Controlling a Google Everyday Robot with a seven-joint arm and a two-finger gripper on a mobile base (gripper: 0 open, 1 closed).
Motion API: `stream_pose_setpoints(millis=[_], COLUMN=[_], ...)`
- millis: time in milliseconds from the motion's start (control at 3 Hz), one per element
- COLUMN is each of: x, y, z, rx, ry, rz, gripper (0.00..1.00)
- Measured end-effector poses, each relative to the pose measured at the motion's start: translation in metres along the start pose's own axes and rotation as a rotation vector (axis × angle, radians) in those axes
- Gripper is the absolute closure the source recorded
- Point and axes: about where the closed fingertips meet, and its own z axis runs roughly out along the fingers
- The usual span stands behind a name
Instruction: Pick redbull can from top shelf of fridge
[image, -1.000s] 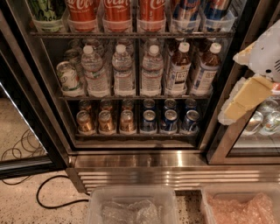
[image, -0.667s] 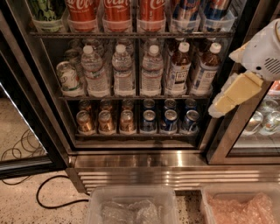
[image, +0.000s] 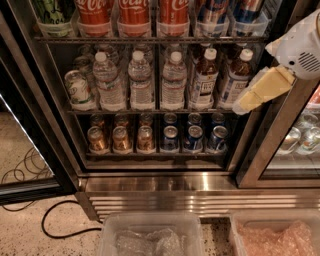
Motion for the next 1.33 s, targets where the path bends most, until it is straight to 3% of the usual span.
stream_pose_setpoints(millis=[333,667,1000,1333], x=[-0.008,-0.015,-0.014,-0.03], y=[-0.008,-0.007,-0.005,-0.001], z=[0.001,0.002,0.002,0.011], rx=[0.032,0.025,0.018,0.022], ry=[-0.055,-0.026,-0.021,-0.068], rz=[0.04,-0.001,-0.002,0.026], gripper=[0.0,0.0,0.0,0.0])
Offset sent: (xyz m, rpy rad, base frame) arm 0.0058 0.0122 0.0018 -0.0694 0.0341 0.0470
